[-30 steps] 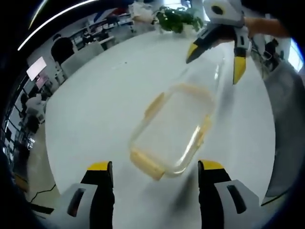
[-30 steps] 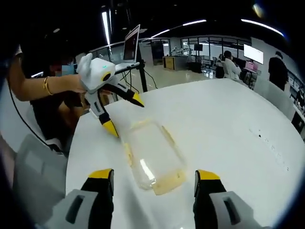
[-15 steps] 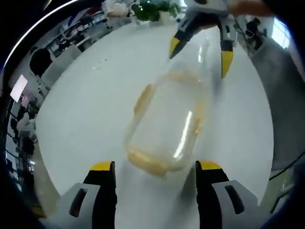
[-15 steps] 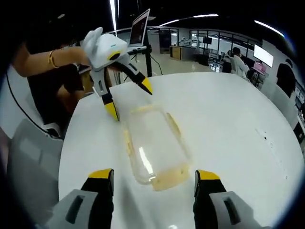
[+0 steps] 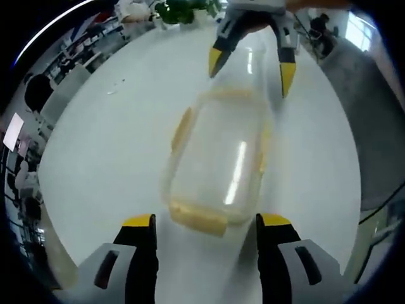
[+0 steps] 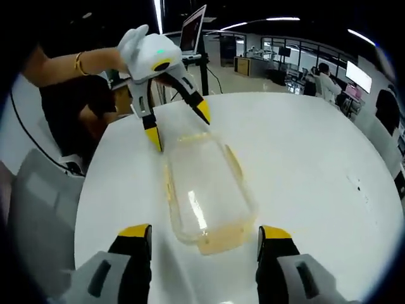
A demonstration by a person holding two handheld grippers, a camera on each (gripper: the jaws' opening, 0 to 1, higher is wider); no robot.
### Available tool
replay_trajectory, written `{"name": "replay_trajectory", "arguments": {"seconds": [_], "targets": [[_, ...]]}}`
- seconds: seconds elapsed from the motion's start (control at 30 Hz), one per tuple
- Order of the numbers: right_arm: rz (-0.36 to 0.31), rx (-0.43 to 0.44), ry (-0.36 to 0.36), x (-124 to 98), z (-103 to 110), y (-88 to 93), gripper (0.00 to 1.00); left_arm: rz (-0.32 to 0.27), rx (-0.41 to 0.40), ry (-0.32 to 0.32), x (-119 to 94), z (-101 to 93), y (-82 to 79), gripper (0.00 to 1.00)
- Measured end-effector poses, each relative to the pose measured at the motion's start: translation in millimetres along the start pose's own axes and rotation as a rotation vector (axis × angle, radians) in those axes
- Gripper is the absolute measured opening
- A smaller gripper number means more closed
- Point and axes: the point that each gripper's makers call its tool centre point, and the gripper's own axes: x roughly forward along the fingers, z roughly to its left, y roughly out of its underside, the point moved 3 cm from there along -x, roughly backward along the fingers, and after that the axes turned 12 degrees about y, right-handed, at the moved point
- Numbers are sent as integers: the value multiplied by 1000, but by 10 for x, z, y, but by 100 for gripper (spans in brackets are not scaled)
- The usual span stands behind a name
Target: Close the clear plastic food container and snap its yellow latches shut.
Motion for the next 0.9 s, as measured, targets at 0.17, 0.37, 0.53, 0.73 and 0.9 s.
{"name": "replay_trajectory", "arguments": {"seconds": [0.17,0.37,0.53,0.73,0.9], "targets": [[34,-30,-13,43,-15,32,62,28,43,16,19,-1,10,59],[66,-54,-25,71,-46,82,61,40,64,37,52,30,9,55],[85,-73,-30,99,-72,98,59,47,55,48,76,70,41,54],[102,-98,-25,174,-91,110,53,52,75,78,95,49,35,52],[104,-116,-42,191,-76,96,53,57,95,100,108,42,33,51]]}}
